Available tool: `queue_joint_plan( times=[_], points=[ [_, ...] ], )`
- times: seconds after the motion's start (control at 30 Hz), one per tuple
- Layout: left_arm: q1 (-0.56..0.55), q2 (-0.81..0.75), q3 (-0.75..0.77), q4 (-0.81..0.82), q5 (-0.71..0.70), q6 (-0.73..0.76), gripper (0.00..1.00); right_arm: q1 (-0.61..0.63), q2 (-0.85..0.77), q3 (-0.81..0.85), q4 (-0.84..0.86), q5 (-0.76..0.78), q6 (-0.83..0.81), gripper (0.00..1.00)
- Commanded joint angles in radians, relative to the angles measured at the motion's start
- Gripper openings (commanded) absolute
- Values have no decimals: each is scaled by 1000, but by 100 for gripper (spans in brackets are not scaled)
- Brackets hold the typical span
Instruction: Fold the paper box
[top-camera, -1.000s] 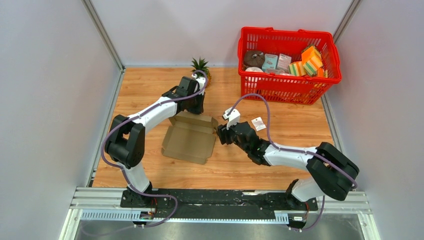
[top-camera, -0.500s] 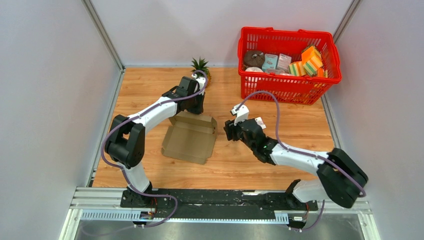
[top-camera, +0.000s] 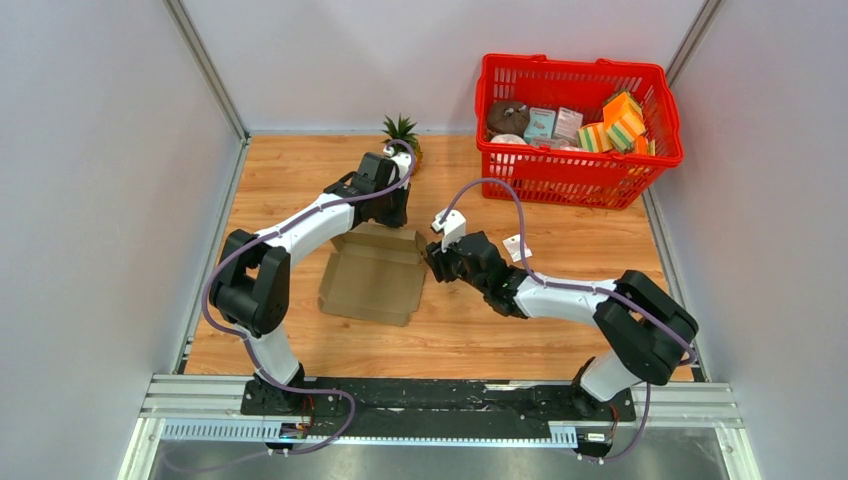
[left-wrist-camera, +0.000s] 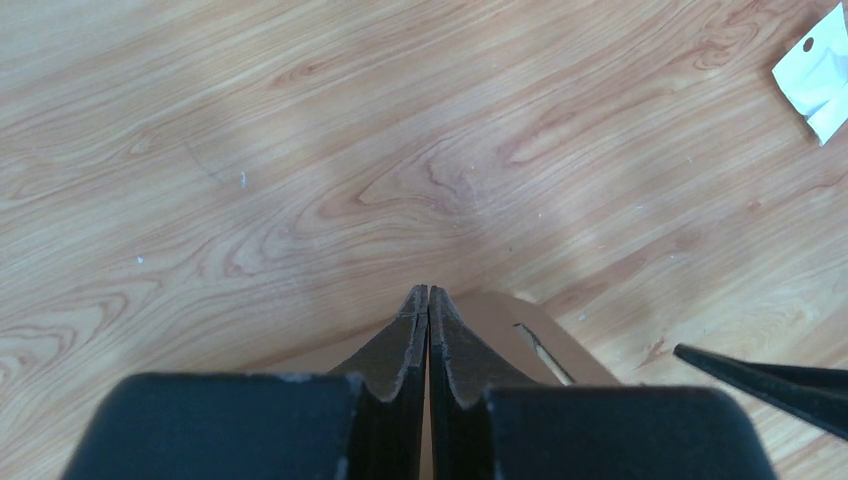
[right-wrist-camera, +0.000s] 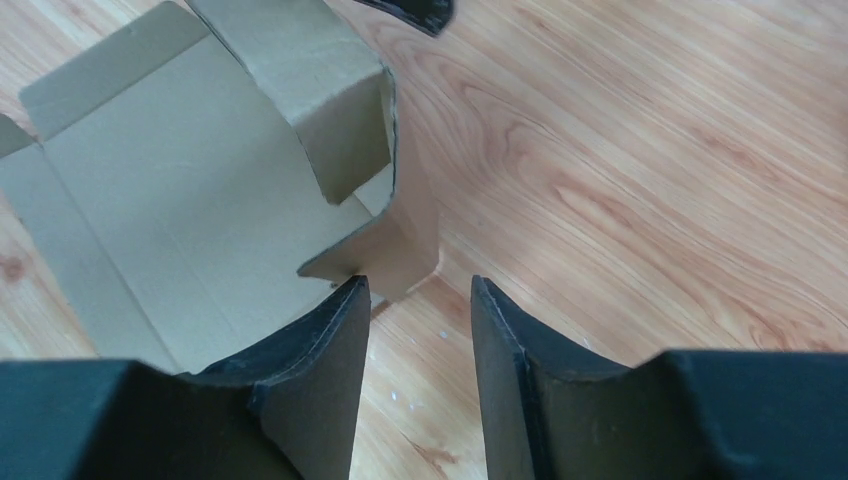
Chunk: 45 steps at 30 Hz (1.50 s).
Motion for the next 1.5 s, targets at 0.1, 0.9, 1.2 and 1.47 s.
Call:
queue_joint_plan(
  times=[0.1, 0.9, 1.2, 1.47],
  points=[
    [-5, 1, -5, 34, 13, 15, 9, 32, 56, 89, 84, -44, -10, 45],
    [43, -584, -207, -84, -390, -148, 40, 32, -65, 57, -216, 47, 275, 67],
    [38, -945, -777, 162, -92, -432, 24, 118, 60, 229, -279, 212, 521, 64],
    [-77, -761, -976, 435, -202, -495, 10, 121, 31, 214, -275, 240, 438, 61]
  ],
)
